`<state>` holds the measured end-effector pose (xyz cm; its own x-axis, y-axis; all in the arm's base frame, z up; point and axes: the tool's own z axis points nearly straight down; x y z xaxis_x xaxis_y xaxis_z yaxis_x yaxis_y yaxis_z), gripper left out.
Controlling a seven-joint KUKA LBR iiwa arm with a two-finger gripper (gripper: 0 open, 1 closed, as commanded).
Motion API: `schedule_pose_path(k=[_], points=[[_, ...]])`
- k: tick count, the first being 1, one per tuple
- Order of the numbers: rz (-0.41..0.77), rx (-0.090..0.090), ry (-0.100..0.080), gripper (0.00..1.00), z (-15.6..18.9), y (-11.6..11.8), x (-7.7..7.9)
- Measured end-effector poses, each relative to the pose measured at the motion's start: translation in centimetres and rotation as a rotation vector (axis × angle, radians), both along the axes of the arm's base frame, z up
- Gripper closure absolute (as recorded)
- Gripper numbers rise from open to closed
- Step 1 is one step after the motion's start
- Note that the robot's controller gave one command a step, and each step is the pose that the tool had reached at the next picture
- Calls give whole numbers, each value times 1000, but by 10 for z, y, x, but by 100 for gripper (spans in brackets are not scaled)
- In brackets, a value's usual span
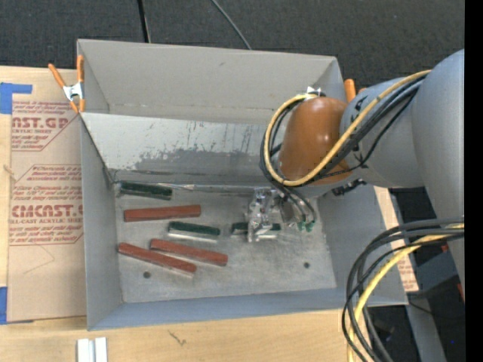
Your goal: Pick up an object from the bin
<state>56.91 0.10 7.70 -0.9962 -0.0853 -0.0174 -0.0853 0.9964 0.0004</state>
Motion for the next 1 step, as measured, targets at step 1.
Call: schedule_pose_path(k=[1], points=[[-19, -1, 11, 100, 151, 2, 10]])
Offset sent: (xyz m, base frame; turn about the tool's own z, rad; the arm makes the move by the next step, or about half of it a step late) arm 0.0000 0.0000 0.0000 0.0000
